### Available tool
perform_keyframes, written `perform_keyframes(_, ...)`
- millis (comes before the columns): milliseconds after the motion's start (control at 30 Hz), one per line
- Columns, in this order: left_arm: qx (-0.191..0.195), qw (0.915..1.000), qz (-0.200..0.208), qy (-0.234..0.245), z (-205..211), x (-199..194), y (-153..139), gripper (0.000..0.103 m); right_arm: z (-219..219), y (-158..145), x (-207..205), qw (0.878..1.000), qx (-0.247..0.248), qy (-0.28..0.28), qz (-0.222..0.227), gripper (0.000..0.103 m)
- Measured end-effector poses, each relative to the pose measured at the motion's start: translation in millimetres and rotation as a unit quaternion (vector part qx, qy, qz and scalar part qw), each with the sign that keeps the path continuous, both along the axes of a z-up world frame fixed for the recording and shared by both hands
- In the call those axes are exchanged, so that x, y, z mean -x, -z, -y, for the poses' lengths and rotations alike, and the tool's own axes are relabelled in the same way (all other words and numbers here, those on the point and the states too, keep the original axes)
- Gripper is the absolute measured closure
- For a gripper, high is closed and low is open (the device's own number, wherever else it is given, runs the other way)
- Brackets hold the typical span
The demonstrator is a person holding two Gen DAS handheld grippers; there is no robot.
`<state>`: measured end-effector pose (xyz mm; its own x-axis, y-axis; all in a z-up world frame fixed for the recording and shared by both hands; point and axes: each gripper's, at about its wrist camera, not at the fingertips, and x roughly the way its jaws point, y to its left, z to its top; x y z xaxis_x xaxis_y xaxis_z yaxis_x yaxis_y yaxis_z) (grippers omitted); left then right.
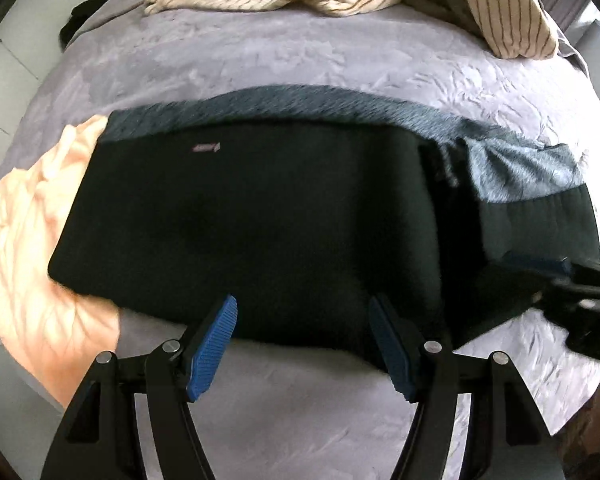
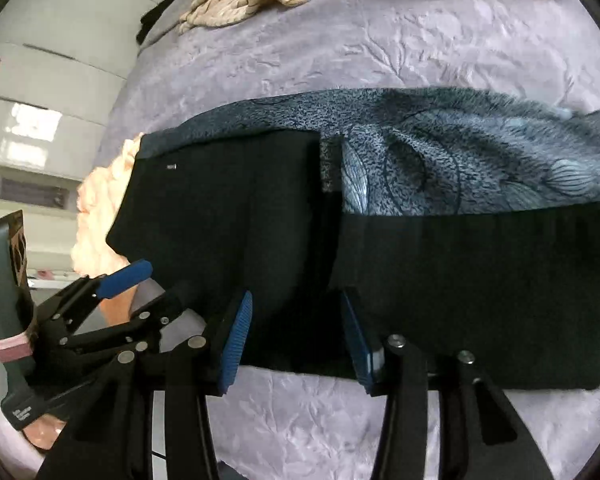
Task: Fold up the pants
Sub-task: 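Lay the leg end onto the waistband and open both grippers, then withdraw both grippers open above the folded black trousers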
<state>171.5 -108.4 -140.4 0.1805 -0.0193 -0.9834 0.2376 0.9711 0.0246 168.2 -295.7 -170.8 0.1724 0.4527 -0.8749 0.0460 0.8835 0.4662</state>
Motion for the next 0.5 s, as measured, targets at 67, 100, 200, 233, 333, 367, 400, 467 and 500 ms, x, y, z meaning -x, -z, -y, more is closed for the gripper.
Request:
perform_keyframes(67,0.003,1.0,-0.004,-0.003,-9,4,-1,0.033,-3,-11,6,1.0,0.023,-0.004,0.005,0.052)
perform_keyframes(100,0.004,1.0,-0.007,-0.004,-13,6,-1,0.033,-5,-15,9,1.0,0.03,-0.005,0.005,0.051)
perform_keyframes(200,0.002,1.0,-0.009,-0.003,-21,14,-6,0.024,-6,-21,22,0.998,0.059,-0.011,0.0,0.049)
perform_keyframes(233,0.002,1.0,-0.005,-0.003,-24,17,-8,0.014,-8,-23,28,0.998,0.069,-0.012,-0.003,0.049)
perform_keyframes(333,0.008,0.9999,0.008,-0.001,-33,22,-16,0.013,-12,-27,36,0.997,0.081,-0.009,-0.011,0.046)
perform_keyframes(367,0.009,0.9999,0.008,-0.001,-35,23,-16,0.013,-18,-27,35,0.996,0.085,-0.007,-0.013,0.045)
perform_keyframes(400,0.01,0.9999,0.008,-0.002,-38,24,-17,0.013,-19,-29,38,0.996,0.09,-0.006,-0.014,0.044)
perform_keyframes(467,0.011,0.9999,0.008,-0.001,-43,24,-18,0.013,-24,-32,43,0.994,0.104,-0.005,-0.014,0.04)
perform_keyframes(500,0.011,0.9999,0.009,0.0,-45,25,-19,0.013,-26,-34,45,0.994,0.112,-0.006,-0.014,0.037)
